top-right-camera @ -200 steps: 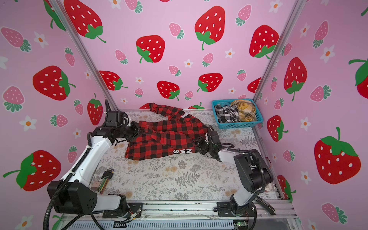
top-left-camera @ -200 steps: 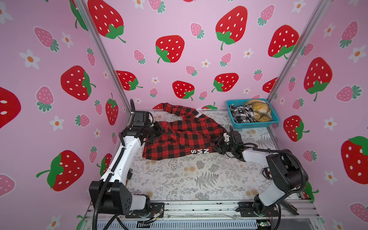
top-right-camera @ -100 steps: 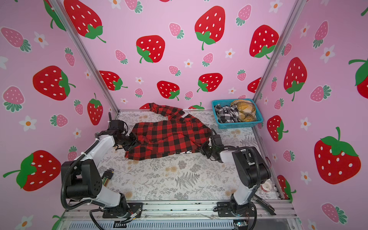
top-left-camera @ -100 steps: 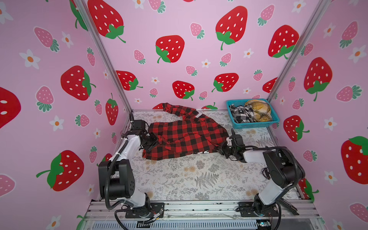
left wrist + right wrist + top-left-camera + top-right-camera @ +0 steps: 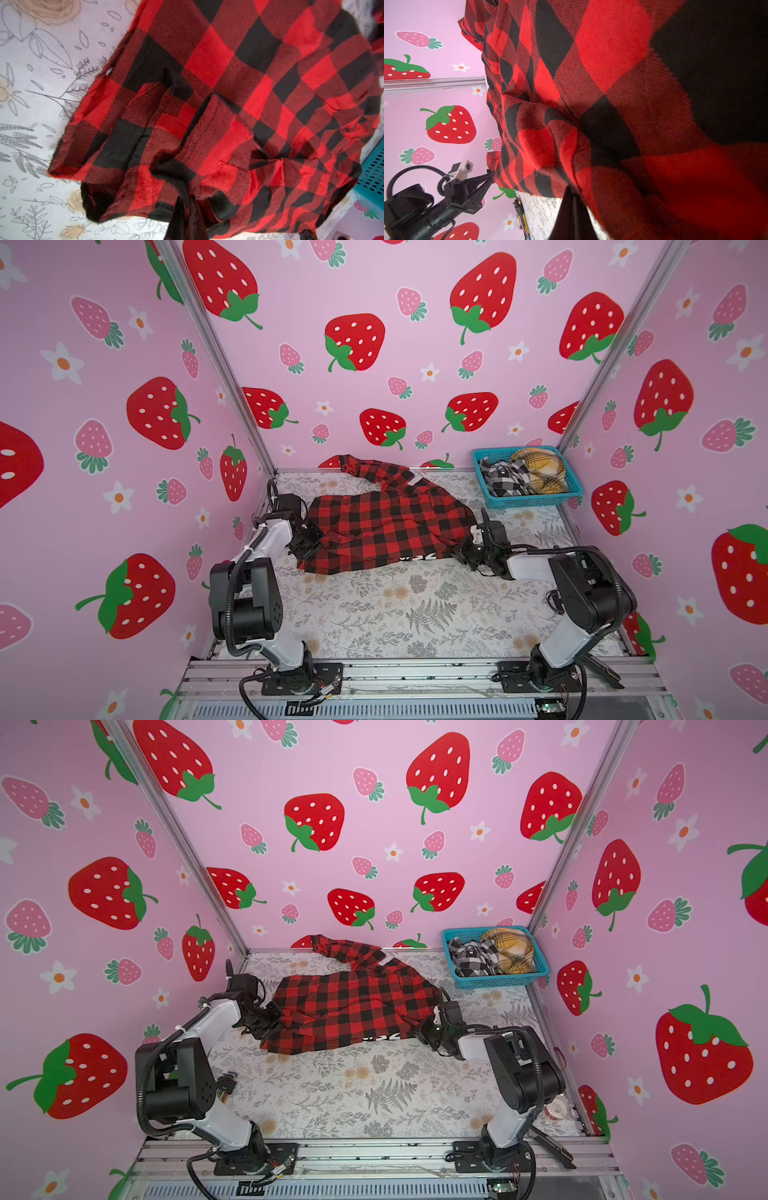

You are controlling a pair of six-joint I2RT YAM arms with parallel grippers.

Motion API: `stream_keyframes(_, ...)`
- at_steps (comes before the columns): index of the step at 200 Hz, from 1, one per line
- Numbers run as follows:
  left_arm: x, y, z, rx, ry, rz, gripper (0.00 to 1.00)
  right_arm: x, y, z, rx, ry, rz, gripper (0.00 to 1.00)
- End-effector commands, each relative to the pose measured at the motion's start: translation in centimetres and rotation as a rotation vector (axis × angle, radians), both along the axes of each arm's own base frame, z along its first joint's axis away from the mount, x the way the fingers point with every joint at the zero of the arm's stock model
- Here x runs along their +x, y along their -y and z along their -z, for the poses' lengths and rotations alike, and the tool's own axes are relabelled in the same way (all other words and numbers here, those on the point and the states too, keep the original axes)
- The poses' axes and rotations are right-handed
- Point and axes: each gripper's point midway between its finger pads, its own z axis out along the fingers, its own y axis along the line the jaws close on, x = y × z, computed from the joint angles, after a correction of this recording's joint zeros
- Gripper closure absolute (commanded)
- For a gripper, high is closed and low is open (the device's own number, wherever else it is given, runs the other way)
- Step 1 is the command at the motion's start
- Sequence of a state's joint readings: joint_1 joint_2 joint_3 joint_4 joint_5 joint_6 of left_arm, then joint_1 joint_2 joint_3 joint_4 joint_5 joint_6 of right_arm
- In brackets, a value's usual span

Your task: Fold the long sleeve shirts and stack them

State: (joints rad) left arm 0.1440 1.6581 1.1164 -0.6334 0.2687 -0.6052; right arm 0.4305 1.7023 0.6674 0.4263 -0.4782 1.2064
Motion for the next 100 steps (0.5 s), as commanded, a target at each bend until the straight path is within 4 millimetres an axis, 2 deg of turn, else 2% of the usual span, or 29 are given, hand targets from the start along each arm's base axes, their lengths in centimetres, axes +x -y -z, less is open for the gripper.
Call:
stream_keyframes(1, -1.0, -1.2, 2.0, 0.035, -0.055, -0.022, 1.0, -0.2, 0.1, 0.5, -0.009, 0.013, 0.004, 1.0)
stream_keyframes(15, -1.1, -1.1, 2.8, 0.033, -0.077, -0.017, 1.0, -0.4, -0.1, 0.4, -0.004, 0.018, -0.006, 1.0)
stream_keyframes(18, -1.1, -1.2, 2.9, 0.034, -0.086, -0.016, 1.0, -0.4, -0.2, 0.3, 0.0, 0.021, -0.013, 0.96)
stream_keyframes(29, -1.5, -1.5, 3.4, 0.047, -0.126, -0.014, 0.81, -0.8, -0.6, -0.1, 0.01, 0.026, -0.041, 0.84)
stream_keyframes(39, -1.9, -1.9, 3.4, 0.07, -0.155, -0.018, 0.65, -1.6, -0.7, -0.7, 0.0, 0.028, -0.071, 0.67)
stream_keyframes(54, -2.4, -3.0, 2.0, 0.131, -0.159, -0.04, 0.53, -2.7, 0.1, -1.7, -0.078, 0.052, -0.105, 0.54)
stream_keyframes(75, -2.4, -3.9, -2.0, 0.196, -0.074, -0.067, 0.49, -3.7, 2.4, -4.2, -0.268, 0.131, -0.141, 0.49)
stream_keyframes(88, -2.3, -3.5, -4.2, 0.197, -0.023, -0.066, 0.54, -3.6, 3.1, -5.9, -0.344, 0.182, -0.161, 0.49)
stream_keyframes(100, -2.1, -2.6, -5.3, 0.188, 0.009, -0.053, 0.56, -3.2, 3.4, -7.0, -0.398, 0.212, -0.189, 0.5)
